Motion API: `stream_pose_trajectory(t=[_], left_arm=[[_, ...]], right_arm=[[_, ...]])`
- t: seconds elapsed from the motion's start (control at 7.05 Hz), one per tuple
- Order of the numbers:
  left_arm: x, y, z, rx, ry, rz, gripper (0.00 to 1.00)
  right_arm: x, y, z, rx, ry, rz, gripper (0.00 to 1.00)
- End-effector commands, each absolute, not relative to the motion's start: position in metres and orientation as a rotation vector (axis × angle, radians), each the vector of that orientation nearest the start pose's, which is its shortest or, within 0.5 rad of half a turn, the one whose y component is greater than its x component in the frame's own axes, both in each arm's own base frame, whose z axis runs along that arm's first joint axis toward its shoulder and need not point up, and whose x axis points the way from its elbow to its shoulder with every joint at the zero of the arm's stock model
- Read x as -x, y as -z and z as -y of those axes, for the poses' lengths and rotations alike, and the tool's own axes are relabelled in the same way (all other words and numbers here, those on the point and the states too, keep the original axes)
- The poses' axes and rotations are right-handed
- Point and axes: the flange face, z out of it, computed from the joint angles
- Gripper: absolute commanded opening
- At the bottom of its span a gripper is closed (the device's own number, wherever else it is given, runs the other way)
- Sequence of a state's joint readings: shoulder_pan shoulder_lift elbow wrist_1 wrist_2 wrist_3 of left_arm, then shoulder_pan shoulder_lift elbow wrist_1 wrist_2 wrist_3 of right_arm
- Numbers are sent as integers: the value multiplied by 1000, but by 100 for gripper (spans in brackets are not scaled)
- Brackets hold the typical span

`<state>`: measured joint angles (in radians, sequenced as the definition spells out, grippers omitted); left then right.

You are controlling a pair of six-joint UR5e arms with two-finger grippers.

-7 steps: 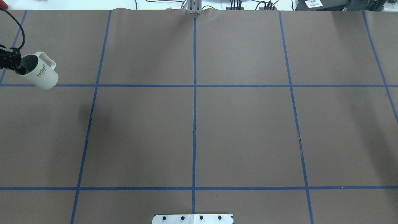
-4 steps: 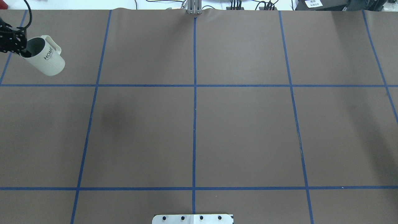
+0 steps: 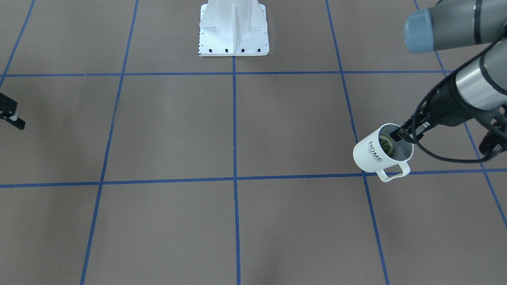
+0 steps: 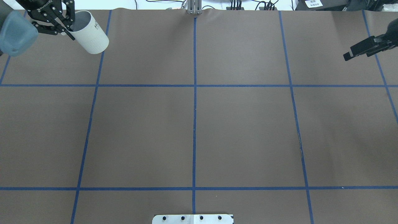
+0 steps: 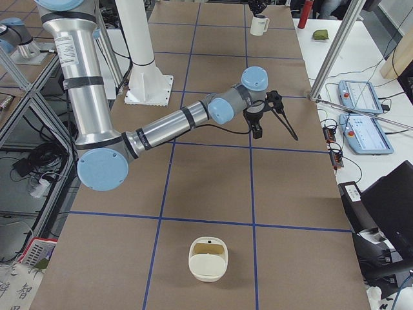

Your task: Left arm hands cup to right arm to dump lemon

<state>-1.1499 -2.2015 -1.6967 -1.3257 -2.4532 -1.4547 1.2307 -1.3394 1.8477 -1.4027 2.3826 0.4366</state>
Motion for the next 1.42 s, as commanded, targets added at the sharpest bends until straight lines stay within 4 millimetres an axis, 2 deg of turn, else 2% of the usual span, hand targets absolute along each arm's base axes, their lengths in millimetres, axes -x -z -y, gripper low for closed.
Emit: stream_pose_trajectory(t=[0.0,0.28,0.43,0.71,0.99,1.14,1.28], left_arm=[[-265,-231,613,529,893,-952,0],[-295,-226,610,629,1013,-951,0],[-314,-215,616,678,1068,-945,0],[-350,-185,609,741,1099,-927,0],[-359,-160,610,749,1076,-945,0],[-368,-138,605,761,1073,-955,0],[-389,-117,603,777,1057,-948,0]], right_arm=[[202,-297,559,-408,217,967,96],[256,-275,537,-570,265,1031,95],[284,-260,520,-704,306,1064,96],[339,-239,482,-879,300,1101,93],[395,-226,439,-1009,278,1076,94],[408,-207,430,-1035,281,1097,94],[417,-202,421,-1047,277,1098,98]])
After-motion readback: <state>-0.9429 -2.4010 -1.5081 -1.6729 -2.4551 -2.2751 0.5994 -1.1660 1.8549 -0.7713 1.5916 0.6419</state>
